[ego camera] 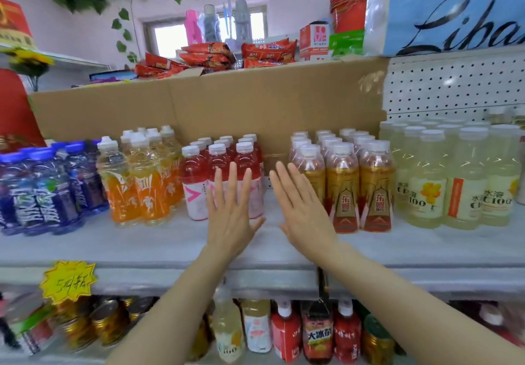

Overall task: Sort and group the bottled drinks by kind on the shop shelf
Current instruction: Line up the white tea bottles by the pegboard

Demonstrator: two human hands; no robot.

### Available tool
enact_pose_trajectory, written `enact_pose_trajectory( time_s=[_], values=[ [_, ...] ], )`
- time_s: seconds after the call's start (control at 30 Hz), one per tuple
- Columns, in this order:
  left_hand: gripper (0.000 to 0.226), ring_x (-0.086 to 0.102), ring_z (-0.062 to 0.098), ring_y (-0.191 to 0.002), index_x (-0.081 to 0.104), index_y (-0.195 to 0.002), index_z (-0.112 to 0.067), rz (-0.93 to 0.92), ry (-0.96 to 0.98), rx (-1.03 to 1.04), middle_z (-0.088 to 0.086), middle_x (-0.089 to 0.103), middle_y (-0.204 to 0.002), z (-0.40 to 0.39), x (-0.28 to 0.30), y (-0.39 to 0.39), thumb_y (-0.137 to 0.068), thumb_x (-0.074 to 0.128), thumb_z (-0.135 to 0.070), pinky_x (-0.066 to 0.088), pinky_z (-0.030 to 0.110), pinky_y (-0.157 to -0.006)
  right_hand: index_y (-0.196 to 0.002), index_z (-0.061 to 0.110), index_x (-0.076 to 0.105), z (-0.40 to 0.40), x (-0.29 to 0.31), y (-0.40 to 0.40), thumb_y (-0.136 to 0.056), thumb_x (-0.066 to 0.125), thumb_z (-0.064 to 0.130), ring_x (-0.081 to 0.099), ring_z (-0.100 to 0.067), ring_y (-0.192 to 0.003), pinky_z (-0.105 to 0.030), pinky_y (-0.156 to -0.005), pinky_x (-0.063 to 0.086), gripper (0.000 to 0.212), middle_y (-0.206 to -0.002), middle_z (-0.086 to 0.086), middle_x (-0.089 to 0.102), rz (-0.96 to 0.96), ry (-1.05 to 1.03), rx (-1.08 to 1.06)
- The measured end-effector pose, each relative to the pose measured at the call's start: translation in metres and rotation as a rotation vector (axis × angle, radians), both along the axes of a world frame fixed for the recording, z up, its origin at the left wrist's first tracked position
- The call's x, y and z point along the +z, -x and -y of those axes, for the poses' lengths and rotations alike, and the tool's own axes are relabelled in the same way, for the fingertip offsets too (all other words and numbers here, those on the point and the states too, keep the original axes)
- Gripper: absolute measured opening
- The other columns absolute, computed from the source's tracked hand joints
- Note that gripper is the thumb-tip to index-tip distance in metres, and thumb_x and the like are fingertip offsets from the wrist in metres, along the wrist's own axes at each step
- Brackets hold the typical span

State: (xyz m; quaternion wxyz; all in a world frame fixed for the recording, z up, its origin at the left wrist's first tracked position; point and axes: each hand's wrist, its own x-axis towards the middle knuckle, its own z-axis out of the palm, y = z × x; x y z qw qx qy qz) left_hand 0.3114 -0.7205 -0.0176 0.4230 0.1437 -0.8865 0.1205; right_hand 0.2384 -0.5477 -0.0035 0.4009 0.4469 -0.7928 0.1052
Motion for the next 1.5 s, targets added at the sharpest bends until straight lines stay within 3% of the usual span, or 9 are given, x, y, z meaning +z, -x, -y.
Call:
enact_pose_trajectory(
  time_s=[0.2, 0.37, 0.6, 0.73, 0.87, 1.07, 1.2, 1.3, 1.5],
  values=[
    [0.143, -0.011, 0.045, -0.152, -0.008, -0.161, -0.028, 0.106, -0.152, 0.086, 0.009, -0.021, -0.166, 0.091, 0.014, -0.012, -0.056, 0.073, -0.083, 0.017, 0.070, -0.113, -0.157, 0.010, -0.004, 0.096, -0.002, 0.006, -0.078, 0.074, 0.007, -0.008, -0.037, -0.152, -0.049, -0.123, 0.012, 0.112, -0.165, -0.015, -0.008, 0.111, 0.047, -0.054],
    [0.138, -0.022, 0.043, -0.150, -0.025, -0.155, -0.031, 0.202, -0.195, 0.056, 0.007, -0.033, -0.162, 0.118, 0.014, -0.004, -0.070, 0.079, -0.062, 0.014, 0.062, -0.119, -0.155, -0.002, -0.004, 0.130, 0.001, 0.017, -0.089, 0.018, 0.002, -0.001, -0.039, -0.151, -0.049, -0.120, 0.025, 0.069, -0.163, -0.023, -0.003, 0.123, 0.046, -0.123],
    [0.130, -0.020, 0.047, -0.149, -0.028, -0.154, -0.023, 0.172, -0.116, 0.024, 0.011, -0.029, -0.162, 0.123, 0.007, 0.000, -0.078, 0.076, -0.046, 0.006, 0.052, -0.122, -0.153, -0.007, -0.005, 0.141, -0.002, 0.023, -0.094, 0.041, 0.000, -0.003, -0.041, -0.151, -0.047, -0.121, 0.023, 0.075, -0.162, -0.027, -0.006, 0.106, 0.038, -0.206],
    [0.124, -0.007, 0.040, -0.154, -0.010, -0.159, -0.027, 0.125, -0.074, -0.051, 0.010, -0.012, -0.168, 0.136, 0.011, -0.017, -0.075, 0.075, -0.060, 0.019, 0.054, -0.122, -0.153, -0.005, 0.020, 0.145, 0.004, 0.005, -0.092, 0.041, 0.005, 0.021, -0.043, -0.148, -0.055, -0.116, 0.030, 0.064, -0.159, -0.026, 0.022, 0.034, 0.201, -0.141],
    [0.131, -0.007, 0.039, -0.154, -0.003, -0.161, -0.024, 0.078, 0.035, 0.041, 0.012, -0.009, -0.168, 0.163, 0.013, -0.056, -0.068, 0.082, -0.061, 0.007, 0.053, -0.123, -0.155, 0.000, 0.018, 0.173, 0.013, -0.032, -0.075, 0.079, 0.017, 0.010, -0.035, -0.152, -0.050, -0.122, 0.017, 0.103, -0.164, -0.018, 0.014, -0.047, 0.147, -0.018],
    [0.145, -0.003, 0.046, -0.152, 0.000, -0.161, -0.015, 0.035, 0.029, 0.167, 0.023, -0.005, -0.166, 0.239, 0.023, -0.104, -0.056, 0.087, -0.065, 0.010, 0.060, -0.123, -0.157, 0.006, 0.013, 0.240, 0.004, -0.080, -0.073, 0.078, 0.015, 0.009, -0.034, -0.152, -0.050, -0.122, 0.018, 0.107, -0.165, -0.013, 0.011, -0.070, 0.058, 0.080],
    [0.147, -0.004, 0.039, -0.154, 0.000, -0.161, -0.018, 0.009, -0.094, 0.060, 0.020, -0.015, -0.165, 0.279, 0.026, -0.118, -0.054, 0.092, -0.056, 0.019, 0.056, -0.122, -0.155, 0.002, 0.024, 0.283, 0.003, -0.096, -0.089, 0.042, 0.003, 0.016, -0.034, -0.151, -0.050, -0.119, 0.026, 0.068, -0.163, -0.016, 0.020, -0.178, 0.044, 0.117],
    [0.145, 0.018, 0.037, -0.151, -0.009, -0.160, -0.027, 0.029, -0.205, -0.025, 0.006, -0.026, -0.165, 0.292, 0.027, -0.120, -0.059, 0.094, -0.041, 0.058, 0.047, -0.089, -0.152, -0.002, 0.029, 0.310, 0.007, -0.101, -0.089, 0.030, -0.002, 0.021, -0.035, -0.149, -0.047, -0.120, 0.027, 0.063, -0.161, -0.020, 0.024, -0.153, 0.051, 0.092],
    [0.131, 0.052, 0.033, -0.120, -0.022, -0.155, -0.018, 0.049, -0.178, -0.037, 0.018, -0.021, -0.164, 0.299, 0.024, -0.106, -0.079, 0.085, -0.025, 0.057, 0.034, -0.067, -0.152, -0.006, 0.024, 0.335, 0.002, -0.103, -0.089, 0.038, -0.004, 0.017, -0.037, -0.150, -0.048, -0.118, 0.030, 0.065, -0.161, -0.023, 0.019, -0.108, 0.076, 0.041]
  ],
)
